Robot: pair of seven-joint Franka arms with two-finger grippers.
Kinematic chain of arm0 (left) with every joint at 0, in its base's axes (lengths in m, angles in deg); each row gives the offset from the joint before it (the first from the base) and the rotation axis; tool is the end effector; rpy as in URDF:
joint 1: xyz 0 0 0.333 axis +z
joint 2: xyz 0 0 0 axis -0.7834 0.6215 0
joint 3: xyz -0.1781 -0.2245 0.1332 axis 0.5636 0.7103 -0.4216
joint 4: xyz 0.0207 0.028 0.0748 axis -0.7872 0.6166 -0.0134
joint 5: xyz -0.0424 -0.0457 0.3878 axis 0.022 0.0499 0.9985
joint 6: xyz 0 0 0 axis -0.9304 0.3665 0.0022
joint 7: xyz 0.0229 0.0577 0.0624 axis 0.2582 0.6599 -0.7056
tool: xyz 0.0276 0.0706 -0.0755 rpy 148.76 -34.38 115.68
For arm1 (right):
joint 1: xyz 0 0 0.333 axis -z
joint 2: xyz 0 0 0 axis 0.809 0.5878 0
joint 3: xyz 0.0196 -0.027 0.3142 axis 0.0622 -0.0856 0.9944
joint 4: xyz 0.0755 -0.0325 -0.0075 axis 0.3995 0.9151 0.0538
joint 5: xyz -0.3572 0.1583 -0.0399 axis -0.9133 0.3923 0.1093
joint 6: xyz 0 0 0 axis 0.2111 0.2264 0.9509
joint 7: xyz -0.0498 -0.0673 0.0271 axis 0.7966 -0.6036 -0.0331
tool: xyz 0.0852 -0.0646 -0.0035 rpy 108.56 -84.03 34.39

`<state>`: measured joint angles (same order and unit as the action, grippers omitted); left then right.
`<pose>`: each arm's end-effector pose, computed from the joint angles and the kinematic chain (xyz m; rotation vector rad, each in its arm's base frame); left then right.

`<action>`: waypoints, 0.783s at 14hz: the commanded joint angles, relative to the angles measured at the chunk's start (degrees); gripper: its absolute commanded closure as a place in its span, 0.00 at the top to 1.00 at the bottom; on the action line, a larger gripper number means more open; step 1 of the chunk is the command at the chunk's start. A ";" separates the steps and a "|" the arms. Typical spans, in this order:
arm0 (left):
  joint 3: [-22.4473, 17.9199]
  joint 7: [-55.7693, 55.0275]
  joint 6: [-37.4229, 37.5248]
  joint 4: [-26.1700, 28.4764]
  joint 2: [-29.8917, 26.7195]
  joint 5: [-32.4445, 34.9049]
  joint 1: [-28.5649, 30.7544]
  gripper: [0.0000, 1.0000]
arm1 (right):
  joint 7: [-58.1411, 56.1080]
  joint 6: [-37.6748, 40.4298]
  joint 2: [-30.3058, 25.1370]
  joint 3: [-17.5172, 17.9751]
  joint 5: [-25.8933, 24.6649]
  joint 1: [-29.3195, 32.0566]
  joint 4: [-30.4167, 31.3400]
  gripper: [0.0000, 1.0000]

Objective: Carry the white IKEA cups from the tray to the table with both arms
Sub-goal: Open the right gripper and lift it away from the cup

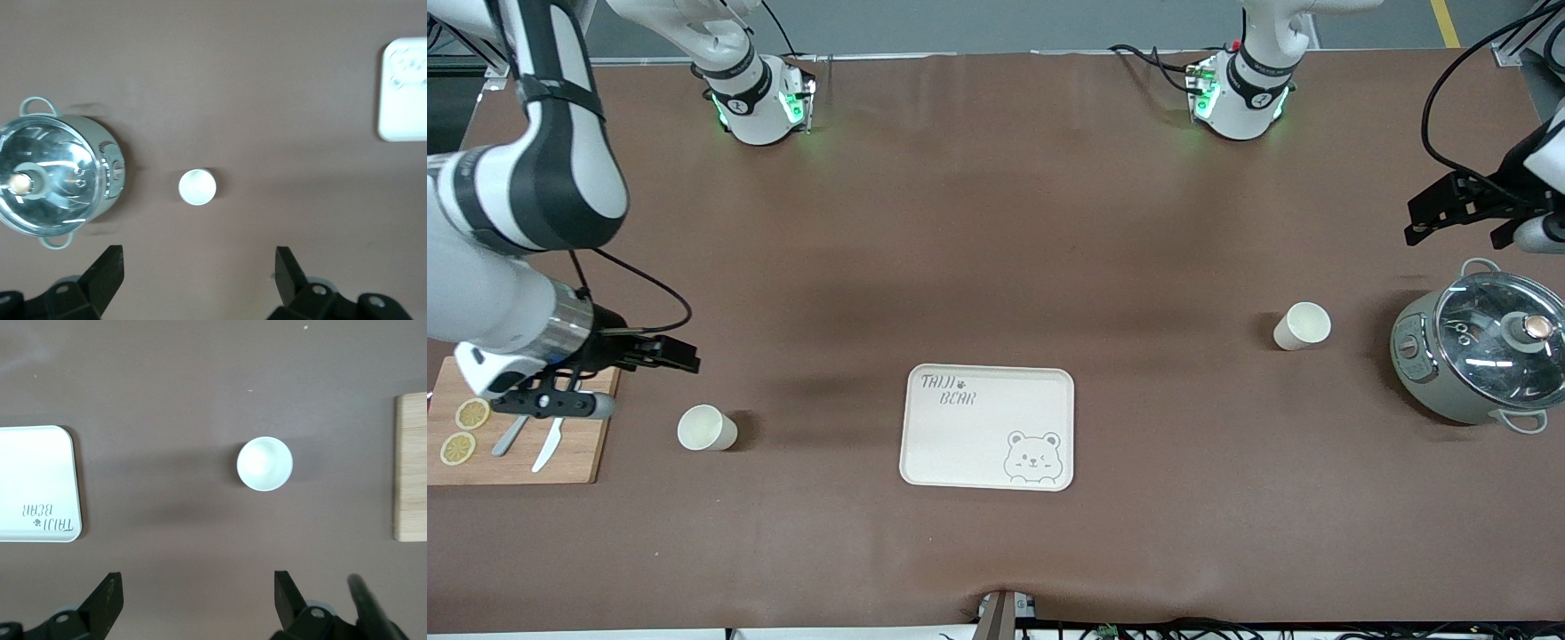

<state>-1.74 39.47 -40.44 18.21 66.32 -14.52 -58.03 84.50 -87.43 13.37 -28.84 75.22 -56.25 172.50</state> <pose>0.5586 -0.0342 0.6408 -3.1003 0.1605 -0.0314 0.6599 0.0510 0.4895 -3.0417 0.1071 0.0410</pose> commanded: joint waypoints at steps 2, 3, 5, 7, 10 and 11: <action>-0.05 5.69 1.06 -0.07 0.33 1.79 -0.40 1.00 | -0.97 4.75 -0.72 0.39 0.01 1.19 -3.12 1.00; -0.13 5.61 1.06 -0.16 0.33 1.45 -0.31 1.00 | -0.97 5.37 -0.72 0.39 0.01 1.46 -3.39 1.00; -0.22 4.56 1.06 -0.25 0.50 1.79 -0.49 1.00 | -2.10 5.99 -0.90 0.30 -0.43 1.90 -3.57 1.00; -0.13 5.43 1.06 -0.25 0.50 1.88 -0.49 1.00 | -3.25 8.18 -0.99 0.30 -1.57 1.90 -5.93 1.00; -0.05 4.82 1.06 -0.33 0.50 1.79 -0.58 1.00 | -3.26 12.92 -0.99 0.39 -1.75 2.42 -10.76 1.00; -0.05 4.90 1.06 -0.34 0.50 1.71 -0.49 1.00 | -3.17 14.68 -0.99 0.39 -1.83 2.60 -12.34 1.00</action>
<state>-1.82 43.97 -40.22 18.29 66.92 -13.88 -58.32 81.83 -76.34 12.66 -28.96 74.36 -54.59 163.54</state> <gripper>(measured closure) 0.000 0.000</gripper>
